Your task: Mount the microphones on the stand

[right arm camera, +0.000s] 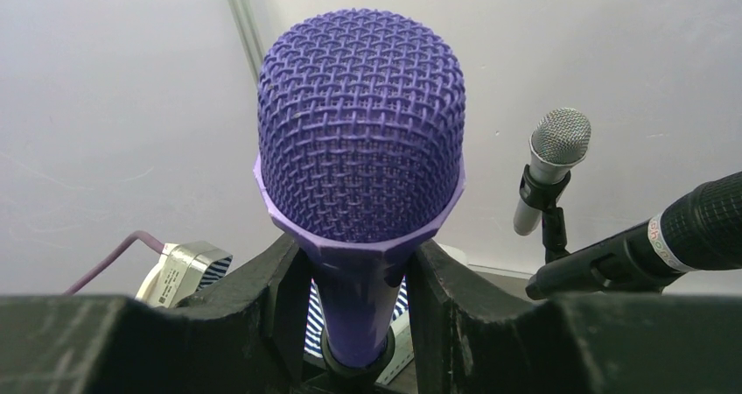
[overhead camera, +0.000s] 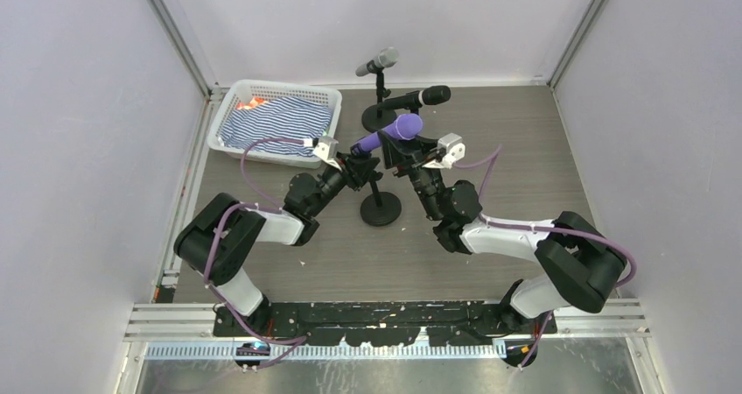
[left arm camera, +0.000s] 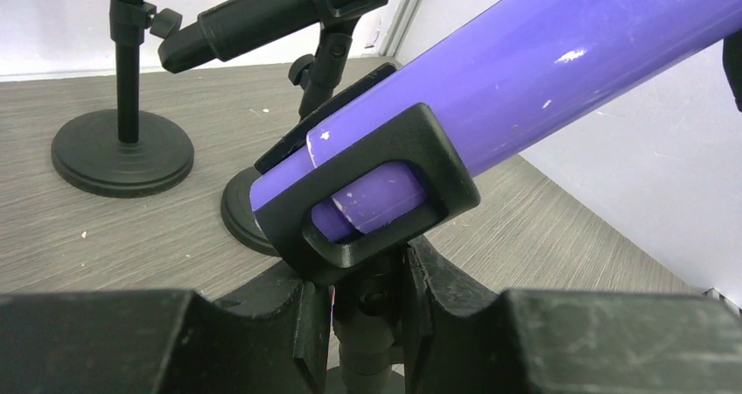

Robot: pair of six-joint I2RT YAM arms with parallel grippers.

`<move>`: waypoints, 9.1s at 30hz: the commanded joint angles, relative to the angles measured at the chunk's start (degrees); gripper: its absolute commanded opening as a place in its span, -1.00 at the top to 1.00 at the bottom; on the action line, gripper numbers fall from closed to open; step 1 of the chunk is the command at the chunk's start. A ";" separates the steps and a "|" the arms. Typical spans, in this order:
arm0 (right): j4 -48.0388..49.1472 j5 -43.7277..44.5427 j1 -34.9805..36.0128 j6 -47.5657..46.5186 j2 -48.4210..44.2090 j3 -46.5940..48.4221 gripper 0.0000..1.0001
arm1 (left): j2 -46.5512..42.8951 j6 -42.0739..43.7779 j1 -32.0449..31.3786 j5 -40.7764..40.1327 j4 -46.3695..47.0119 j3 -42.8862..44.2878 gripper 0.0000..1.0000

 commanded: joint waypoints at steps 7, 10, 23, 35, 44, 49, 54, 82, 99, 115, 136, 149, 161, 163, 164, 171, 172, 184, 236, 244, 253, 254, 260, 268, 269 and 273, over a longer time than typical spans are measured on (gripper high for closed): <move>-39.85 -7.21 1.49 2.04 10.49 -1.43 0.99 | -5.44 8.34 -4.04 14.73 1.64 1.76 1.00; -38.00 -6.97 1.49 2.03 10.29 -2.44 0.99 | -5.98 8.69 -4.04 14.34 0.87 1.77 1.00; -25.67 -0.10 1.49 1.20 -10.03 -8.79 0.41 | -5.08 6.91 -4.04 5.57 3.14 -1.93 0.99; -42.29 6.10 1.50 3.56 -31.72 -7.20 -0.42 | -3.90 7.47 -4.04 4.80 4.89 -2.63 0.99; -78.66 -0.58 1.48 10.00 -50.58 -0.51 -0.63 | -5.28 11.31 -4.04 5.46 1.38 -0.86 0.99; -97.00 2.83 1.44 15.22 -51.10 10.92 -0.65 | -6.51 15.14 -4.04 8.58 -1.50 -0.28 0.99; -111.59 -1.13 1.47 19.15 -43.12 25.41 -0.73 | -7.25 17.70 -4.11 10.29 -2.89 -0.68 0.99; -119.65 -4.43 1.23 24.51 -30.61 34.49 -0.59 | -6.08 16.88 -4.13 13.36 -0.85 -2.11 0.99; -120.03 -5.90 1.19 23.61 -28.53 34.26 -0.31 | -5.25 18.08 -5.33 14.40 -4.07 -0.24 1.00; -120.30 -2.74 1.16 21.40 -27.08 33.53 0.92 | -5.98 22.59 -8.21 14.61 -8.64 0.64 0.99; -123.52 -22.95 -6.93 18.29 -13.10 38.75 0.99 | -3.97 23.04 -10.82 18.36 -6.47 0.67 0.99; -124.70 -23.60 -7.77 16.86 -6.01 42.07 0.99 | -3.75 24.29 -12.46 19.68 -8.03 1.81 1.00; -124.73 -23.42 -8.08 15.70 -2.20 43.60 0.99 | -3.86 24.18 -12.82 21.07 -8.03 1.76 0.99; -124.38 -23.12 -8.02 15.49 -1.61 43.53 0.99 | -3.81 24.10 -12.83 21.27 -8.03 1.81 0.99; -124.25 -23.05 -8.05 15.39 -1.30 43.52 0.98 | -3.69 24.10 -12.90 21.49 -8.03 1.81 0.99; -123.21 -22.95 -8.08 14.68 1.19 43.58 0.98 | -3.13 23.86 -13.26 22.40 -7.74 2.16 0.99; -123.15 -22.95 -8.07 14.52 1.68 43.70 0.99 | -3.03 23.76 -13.27 22.45 -7.64 2.17 1.00; -122.94 -23.97 -8.08 12.37 7.58 46.28 0.99 | -2.59 24.00 -14.05 23.29 -7.59 2.71 0.99; -117.88 -20.81 -8.16 6.12 -14.11 45.10 -0.84 | -2.54 22.55 -14.15 11.11 -1.85 -6.20 -0.18; -117.99 -19.53 -8.24 5.00 -18.84 43.06 -0.84 | -3.65 23.02 -14.15 8.43 -1.75 -9.76 -0.78; -118.11 -20.87 -8.17 6.00 -19.10 41.59 -0.84 | -5.27 25.14 -14.15 3.43 -0.48 -12.39 -0.90; -118.15 -20.87 -8.16 6.19 -19.18 41.53 -0.84 | -5.16 25.15 -14.12 3.08 -0.02 -12.46 -0.90; -118.15 -20.20 -8.21 6.58 -20.38 40.63 -0.84 | -3.96 25.15 -14.15 3.07 0.43 -11.42 -0.91; -113.81 -16.87 -8.12 7.69 -25.36 38.73 -0.81 | 5.74 27.14 -14.15 0.48 6.29 -6.97 -0.61; -112.91 -16.81 -8.14 7.78 -26.23 38.45 -0.80 | 6.69 27.38 -14.15 0.29 6.30 -6.07 -0.52; -110.05 -16.80 -8.17 7.87 -29.97 37.22 -0.77 | 10.03 27.96 -14.15 -1.34 6.30 -3.08 -0.24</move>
